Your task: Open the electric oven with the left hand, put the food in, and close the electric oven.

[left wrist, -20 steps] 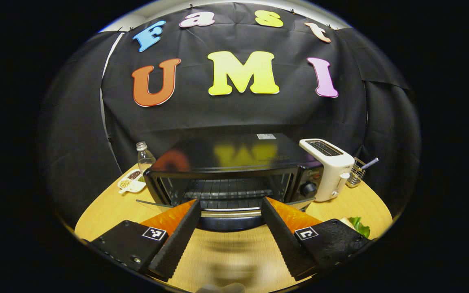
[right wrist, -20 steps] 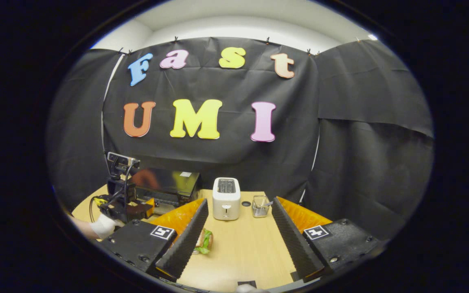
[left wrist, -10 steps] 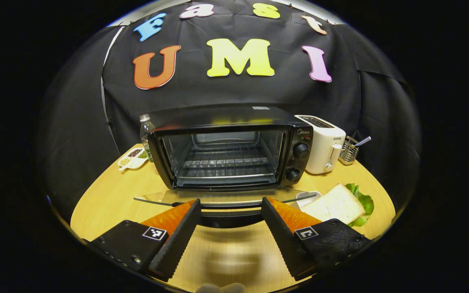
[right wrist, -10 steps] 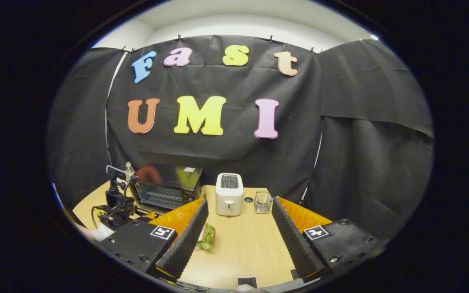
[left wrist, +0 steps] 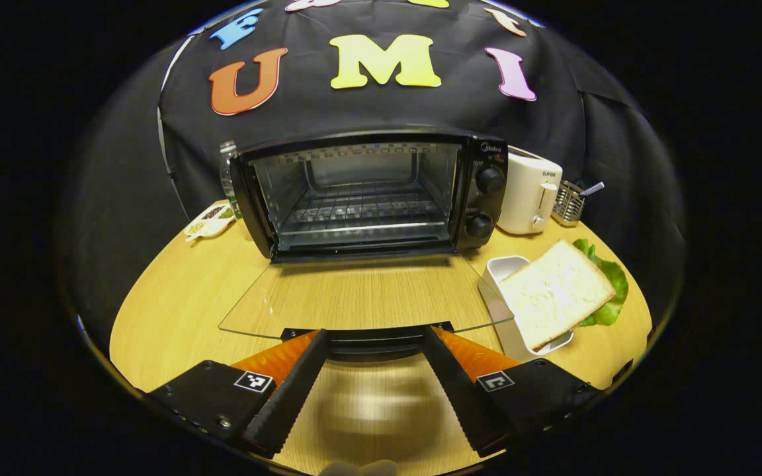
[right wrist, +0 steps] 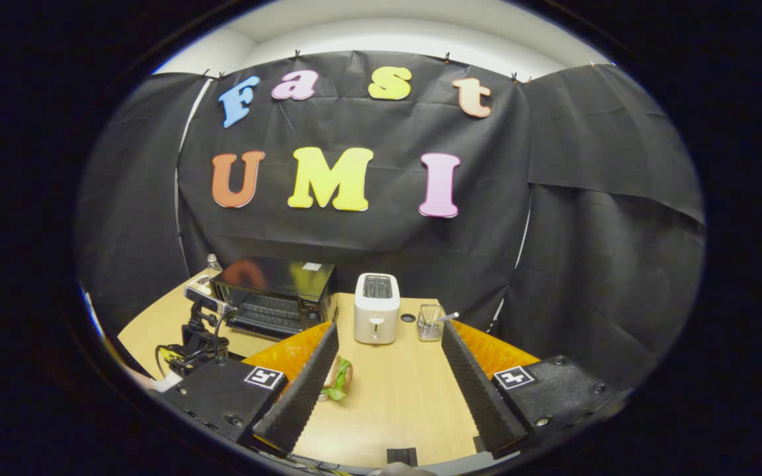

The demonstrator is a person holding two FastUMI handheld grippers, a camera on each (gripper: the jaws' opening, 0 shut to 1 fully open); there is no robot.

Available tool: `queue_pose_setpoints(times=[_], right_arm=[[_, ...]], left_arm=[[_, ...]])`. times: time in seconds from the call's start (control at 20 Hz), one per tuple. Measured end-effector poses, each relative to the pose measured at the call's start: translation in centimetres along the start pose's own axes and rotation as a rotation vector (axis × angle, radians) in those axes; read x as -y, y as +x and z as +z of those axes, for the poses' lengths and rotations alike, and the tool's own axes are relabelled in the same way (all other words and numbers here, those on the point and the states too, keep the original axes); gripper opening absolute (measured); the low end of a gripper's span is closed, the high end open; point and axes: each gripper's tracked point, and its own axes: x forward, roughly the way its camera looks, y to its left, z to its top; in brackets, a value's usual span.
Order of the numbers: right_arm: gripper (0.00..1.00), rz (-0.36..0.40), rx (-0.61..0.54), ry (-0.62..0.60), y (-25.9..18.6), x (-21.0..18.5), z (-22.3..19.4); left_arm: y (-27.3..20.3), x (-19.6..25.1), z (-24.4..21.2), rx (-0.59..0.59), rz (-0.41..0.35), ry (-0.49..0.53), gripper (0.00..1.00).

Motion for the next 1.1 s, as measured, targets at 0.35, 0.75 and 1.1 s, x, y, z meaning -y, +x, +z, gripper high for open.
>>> queue_pose_setpoints(times=[0.35,0.75,1.1], right_arm=[[0.93,-0.003,-0.018,0.002,0.2,0.3,-0.7],[1.00,0.034,-0.086,0.050,2.6,-0.8,-4.1],[1.00,0.132,-0.247,0.207,8.0,-4.4,-13.2]], left_arm=[[1.0,0.3,-1.4,-0.033,-0.001,-0.015,0.96],[-3.8,-1.4,0.7,0.055,-0.010,-0.015,0.96],[-15.3,-6.7,7.5,0.257,-0.006,-0.042,0.96]])
